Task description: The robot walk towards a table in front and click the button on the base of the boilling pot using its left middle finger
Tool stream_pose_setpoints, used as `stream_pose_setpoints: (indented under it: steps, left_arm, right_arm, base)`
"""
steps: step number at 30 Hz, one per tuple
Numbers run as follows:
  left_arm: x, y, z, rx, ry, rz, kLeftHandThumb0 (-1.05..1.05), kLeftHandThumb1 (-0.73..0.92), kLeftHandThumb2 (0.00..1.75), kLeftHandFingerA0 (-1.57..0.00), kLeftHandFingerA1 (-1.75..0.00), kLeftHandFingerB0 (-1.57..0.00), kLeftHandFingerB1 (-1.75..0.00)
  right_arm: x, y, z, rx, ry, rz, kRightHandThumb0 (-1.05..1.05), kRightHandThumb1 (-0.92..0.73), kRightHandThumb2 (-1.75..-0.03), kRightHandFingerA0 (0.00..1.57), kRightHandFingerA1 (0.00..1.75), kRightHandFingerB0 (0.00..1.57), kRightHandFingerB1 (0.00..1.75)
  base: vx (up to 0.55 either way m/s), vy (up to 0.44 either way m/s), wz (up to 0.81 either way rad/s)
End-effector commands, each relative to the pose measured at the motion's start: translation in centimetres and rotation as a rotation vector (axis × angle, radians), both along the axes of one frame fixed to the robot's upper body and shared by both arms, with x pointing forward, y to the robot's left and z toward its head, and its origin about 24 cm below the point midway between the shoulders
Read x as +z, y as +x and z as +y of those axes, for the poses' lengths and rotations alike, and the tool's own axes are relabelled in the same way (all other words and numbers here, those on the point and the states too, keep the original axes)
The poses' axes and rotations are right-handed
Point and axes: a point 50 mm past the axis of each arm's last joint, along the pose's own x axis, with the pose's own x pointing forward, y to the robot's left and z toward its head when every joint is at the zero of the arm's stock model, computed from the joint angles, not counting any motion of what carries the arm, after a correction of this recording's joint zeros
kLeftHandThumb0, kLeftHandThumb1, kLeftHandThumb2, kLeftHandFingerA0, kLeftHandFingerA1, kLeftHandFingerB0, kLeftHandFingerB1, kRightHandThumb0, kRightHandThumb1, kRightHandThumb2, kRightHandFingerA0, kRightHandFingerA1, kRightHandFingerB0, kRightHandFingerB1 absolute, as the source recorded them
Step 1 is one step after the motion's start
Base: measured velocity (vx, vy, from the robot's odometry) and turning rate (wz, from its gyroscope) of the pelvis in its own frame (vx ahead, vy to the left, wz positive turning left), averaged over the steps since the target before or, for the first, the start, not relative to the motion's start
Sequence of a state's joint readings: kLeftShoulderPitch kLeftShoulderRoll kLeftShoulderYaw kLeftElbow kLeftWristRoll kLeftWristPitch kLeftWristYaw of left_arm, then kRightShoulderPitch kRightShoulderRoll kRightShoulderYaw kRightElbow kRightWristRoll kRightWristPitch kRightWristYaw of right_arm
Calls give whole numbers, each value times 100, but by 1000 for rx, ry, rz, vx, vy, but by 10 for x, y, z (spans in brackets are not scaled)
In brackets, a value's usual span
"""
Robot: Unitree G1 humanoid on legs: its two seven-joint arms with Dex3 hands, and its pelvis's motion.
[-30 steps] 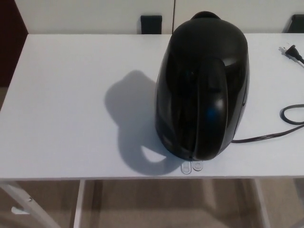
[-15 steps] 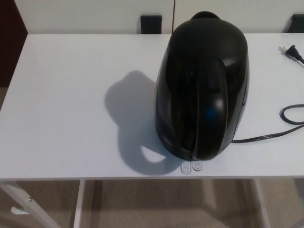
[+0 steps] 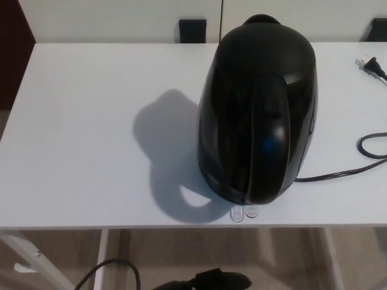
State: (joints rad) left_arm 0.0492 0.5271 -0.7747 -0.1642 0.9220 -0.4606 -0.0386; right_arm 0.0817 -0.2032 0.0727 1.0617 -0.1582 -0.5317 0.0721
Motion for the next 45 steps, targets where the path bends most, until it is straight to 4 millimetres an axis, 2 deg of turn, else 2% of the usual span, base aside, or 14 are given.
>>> stream_pose_setpoints:
  steps: [1, 18, 19, 23, 24, 26, 27, 32, 33, 34, 36, 37, 39, 45]
  left_arm:
    - [7, -9, 1, -251, 90, -302, -51, 59, 61, -17, -29, -5, -18]
    - [7, 1, 2, -198, 80, -313, -55, 59, 60, -18, -30, -7, -22]
    - [8, 3, 3, -193, 80, -312, -34, 40, 95, 0, -47, -1, -50]
    - [8, 4, 4, -188, 77, -312, -34, 40, 95, 0, -47, -1, -50]
    - [10, 13, 4, -156, 69, -342, -74, 50, 78, -19, -44, -8, -40]
    - [11, 16, 4, -143, 67, -345, -76, 49, 78, -18, -45, -7, -42]
    - [12, 19, 4, -123, 67, -342, -39, 27, 89, -2, -48, -4, -51]
    - [14, 24, 6, -98, 68, -363, -40, 23, 88, -7, -50, -9, -53]
    - [13, 26, 6, -91, 61, -363, -27, 50, 98, 0, -47, 0, -48]
    - [13, 26, 7, -88, 55, -365, -26, 51, 98, 0, -47, 0, -48]
    - [13, 26, 7, -88, 53, -367, -26, 51, 98, 0, -47, 0, -48]
    - [13, 27, 7, -83, 54, -366, -26, 55, 101, 0, -48, 0, -49]
    - [11, 28, 8, -74, 58, -366, -26, 54, 100, 0, -48, 0, -49]
    - [9, 29, 9, -61, 59, -351, -26, 52, 98, 0, -47, 0, -49]
  right_arm:
    - [7, 2, -15, 40, 25, 21, -31, -51, -55, 56, 55, 48, 45]
    - [8, 8, -14, 44, -4, 22, -33, -53, -55, 53, 51, 48, 43]
    - [8, 7, -14, 44, -4, 24, -33, -53, -55, 53, 51, 48, 43]
    - [7, 6, -13, 45, -3, 27, -33, -53, -55, 53, 51, 48, 43]
    - [8, 6, -14, 45, -2, 28, -33, -53, -55, 53, 51, 48, 43]
    - [7, 5, -13, 45, -1, 30, -33, -53, -55, 53, 51, 48, 43]
    - [7, 5, -13, 45, -1, 31, -33, -53, -55, 53, 51, 48, 43]
    - [7, 6, -13, 45, -1, 31, -33, -53, -55, 53, 51, 48, 43]
    - [4, 4, -14, -29, -99, 36, -51, -45, -85, 60, 58, 52, 53]
    - [8, 4, -11, 53, -44, 6, -33, -70, -61, 47, 55, 52, 49]
    - [11, 4, -10, 104, -6, -8, -33, -70, -61, 47, 55, 52, 49]
    - [9, 4, -9, 89, -20, -8, -29, -66, -58, 62, 59, 62, 50]
    - [7, 3, -9, 63, -33, -4, -30, -66, -58, 67, 62, 65, 52]
    - [6, 2, -10, 57, -10, 10, -34, -64, -58, 67, 64, 62, 51]
  base:
    - [0, 0, 0]
    - [0, 0, 0]
    - [0, 0, 0]
    - [0, 0, 0]
    - [0, 0, 0]
    - [0, 0, 0]
    - [0, 0, 0]
    - [0, 0, 0]
    - [0, 0, 0]
    - [0, 0, 0]
    - [0, 0, 0]
    - [0, 0, 0]
    - [0, 0, 0]
    - [0, 0, 0]
